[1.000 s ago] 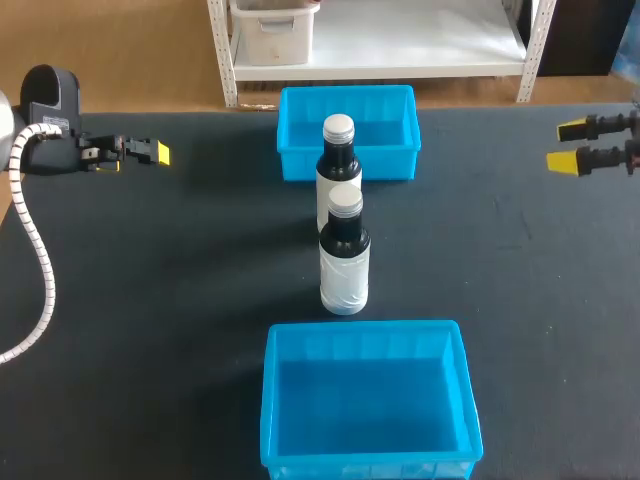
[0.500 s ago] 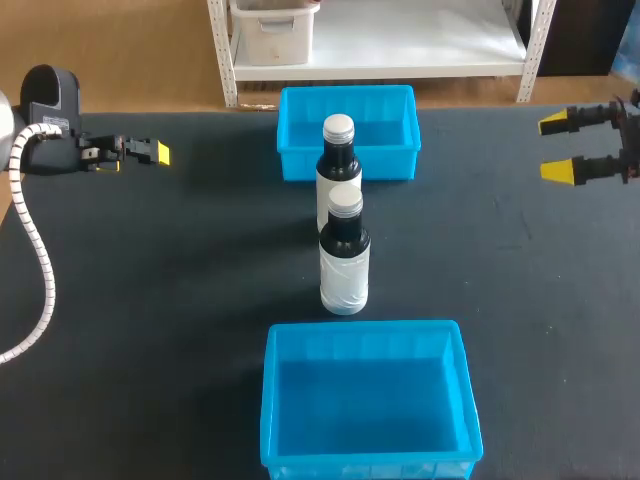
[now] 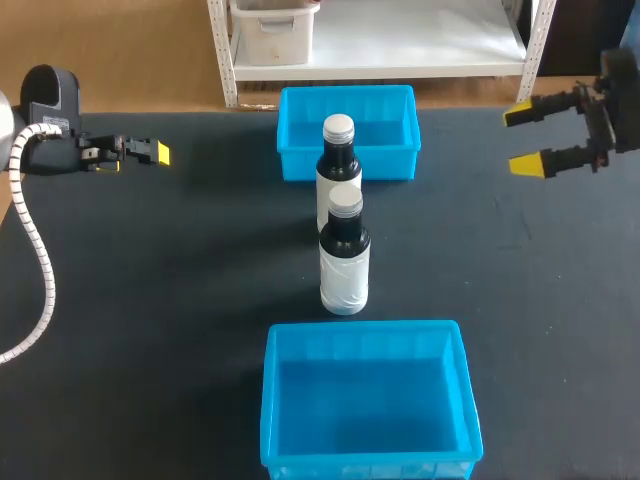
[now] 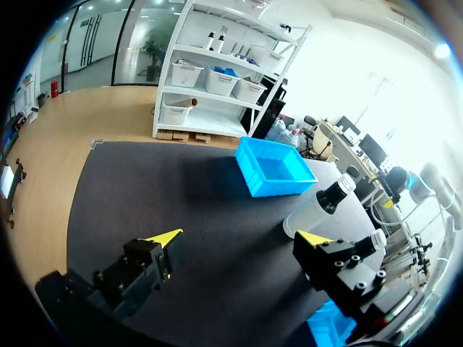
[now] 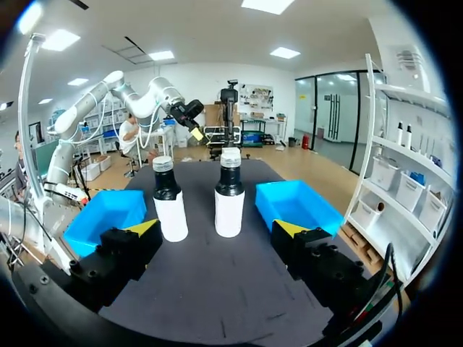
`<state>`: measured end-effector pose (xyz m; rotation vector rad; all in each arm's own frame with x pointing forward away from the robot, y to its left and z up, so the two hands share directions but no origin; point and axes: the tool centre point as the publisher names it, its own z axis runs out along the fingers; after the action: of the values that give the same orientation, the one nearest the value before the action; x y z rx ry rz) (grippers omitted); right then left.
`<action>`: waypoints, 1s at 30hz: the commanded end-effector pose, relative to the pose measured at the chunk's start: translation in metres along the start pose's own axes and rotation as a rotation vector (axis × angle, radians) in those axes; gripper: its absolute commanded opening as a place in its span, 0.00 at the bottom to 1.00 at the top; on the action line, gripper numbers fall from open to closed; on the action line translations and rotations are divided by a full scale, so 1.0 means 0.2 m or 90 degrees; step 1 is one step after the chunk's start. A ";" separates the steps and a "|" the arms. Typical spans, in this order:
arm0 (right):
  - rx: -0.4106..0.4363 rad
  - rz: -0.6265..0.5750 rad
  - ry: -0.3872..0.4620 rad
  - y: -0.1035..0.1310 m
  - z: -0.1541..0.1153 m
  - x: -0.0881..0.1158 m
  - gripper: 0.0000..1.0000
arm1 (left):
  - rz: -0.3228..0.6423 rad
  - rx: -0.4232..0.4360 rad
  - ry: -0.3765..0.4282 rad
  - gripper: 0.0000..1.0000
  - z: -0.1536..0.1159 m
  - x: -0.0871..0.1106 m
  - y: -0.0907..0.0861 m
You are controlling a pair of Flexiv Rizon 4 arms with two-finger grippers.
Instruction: Pick up the bottle, and place it in the far bin if it is heavy, or in the near bin if it is light.
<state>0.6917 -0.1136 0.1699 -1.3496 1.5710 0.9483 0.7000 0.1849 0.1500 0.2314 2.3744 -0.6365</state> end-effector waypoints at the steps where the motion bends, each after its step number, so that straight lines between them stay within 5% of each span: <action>1: -0.005 0.001 0.000 -0.02 0.08 0.00 1.00 | 0.000 0.000 0.000 1.00 0.00 0.00 0.00; 30: -0.032 0.004 0.036 0.10 0.43 -0.08 1.00 | 0.000 0.000 0.000 1.00 0.00 0.00 0.00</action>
<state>0.6840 -0.0290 0.1544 -1.4177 1.5982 0.9750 0.7000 0.1850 0.1500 0.2314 2.3744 -0.6365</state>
